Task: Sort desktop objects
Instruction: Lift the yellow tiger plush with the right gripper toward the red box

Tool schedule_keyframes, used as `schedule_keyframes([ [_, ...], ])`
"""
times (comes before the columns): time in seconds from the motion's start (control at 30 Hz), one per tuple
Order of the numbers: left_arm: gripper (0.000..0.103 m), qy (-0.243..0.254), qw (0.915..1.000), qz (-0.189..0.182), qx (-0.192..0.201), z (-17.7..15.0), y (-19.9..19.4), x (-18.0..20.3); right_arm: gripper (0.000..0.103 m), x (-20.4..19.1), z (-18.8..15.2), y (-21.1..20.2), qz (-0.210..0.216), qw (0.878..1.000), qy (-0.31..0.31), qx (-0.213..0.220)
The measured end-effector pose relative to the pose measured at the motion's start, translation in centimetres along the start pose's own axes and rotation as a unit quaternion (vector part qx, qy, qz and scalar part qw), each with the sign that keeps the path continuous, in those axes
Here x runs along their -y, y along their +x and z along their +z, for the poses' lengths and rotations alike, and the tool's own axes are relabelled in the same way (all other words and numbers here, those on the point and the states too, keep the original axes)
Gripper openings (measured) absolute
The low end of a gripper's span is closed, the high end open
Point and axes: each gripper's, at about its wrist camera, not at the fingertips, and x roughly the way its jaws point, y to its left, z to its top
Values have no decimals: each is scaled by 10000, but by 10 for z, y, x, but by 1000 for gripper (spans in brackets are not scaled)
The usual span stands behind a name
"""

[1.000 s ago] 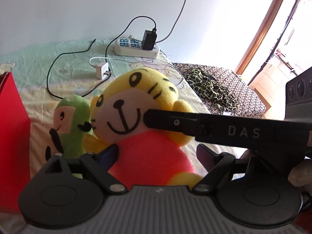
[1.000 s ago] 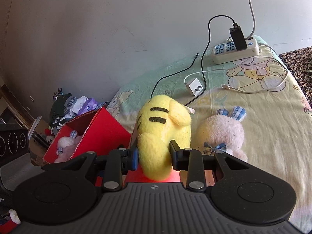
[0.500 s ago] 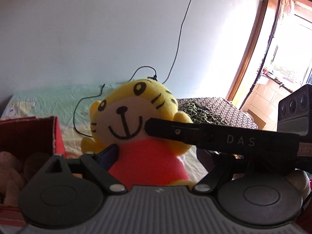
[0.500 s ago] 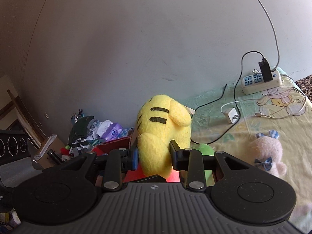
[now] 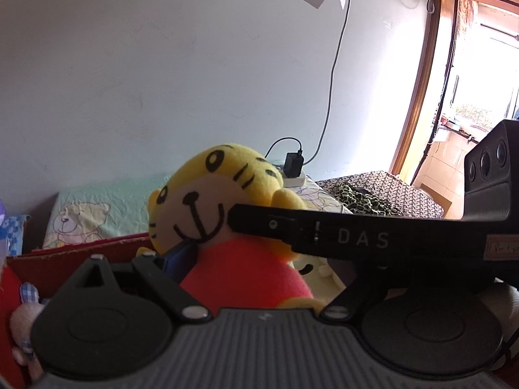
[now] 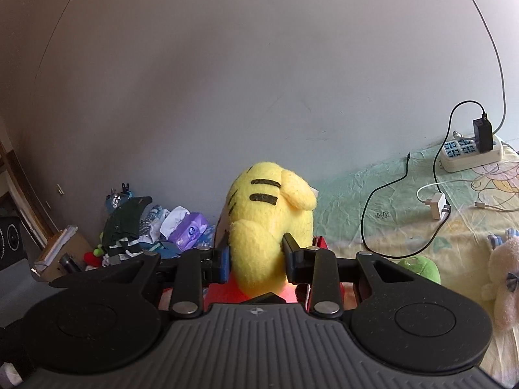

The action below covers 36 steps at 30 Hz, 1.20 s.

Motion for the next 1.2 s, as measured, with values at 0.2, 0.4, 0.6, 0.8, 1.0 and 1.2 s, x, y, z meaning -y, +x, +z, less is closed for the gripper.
schedule_keyframes([
  [0.2,82,-162,9993,-136,-324,-17,20,-36,34,-11,-20,21,-593,9980,-238,12],
  [0.4,87,-329,9973,-214,-614,-31,35,-58,34,-24,-31,34,-879,9947,-518,-104],
  [0.6,86,-479,9958,-253,-737,-42,44,-75,34,-32,-41,55,-1093,9901,-782,-408],
  [0.8,86,-470,9947,-254,-875,-49,49,-82,34,-31,-48,68,-1354,9859,-645,-746],
  [1.0,88,-589,9927,-404,-971,-53,57,-89,35,-28,-50,76,-1474,9837,-575,-857],
  [1.2,92,-583,9912,-374,-1132,-55,69,-90,37,-17,-50,81,-1428,9852,-277,-904],
])
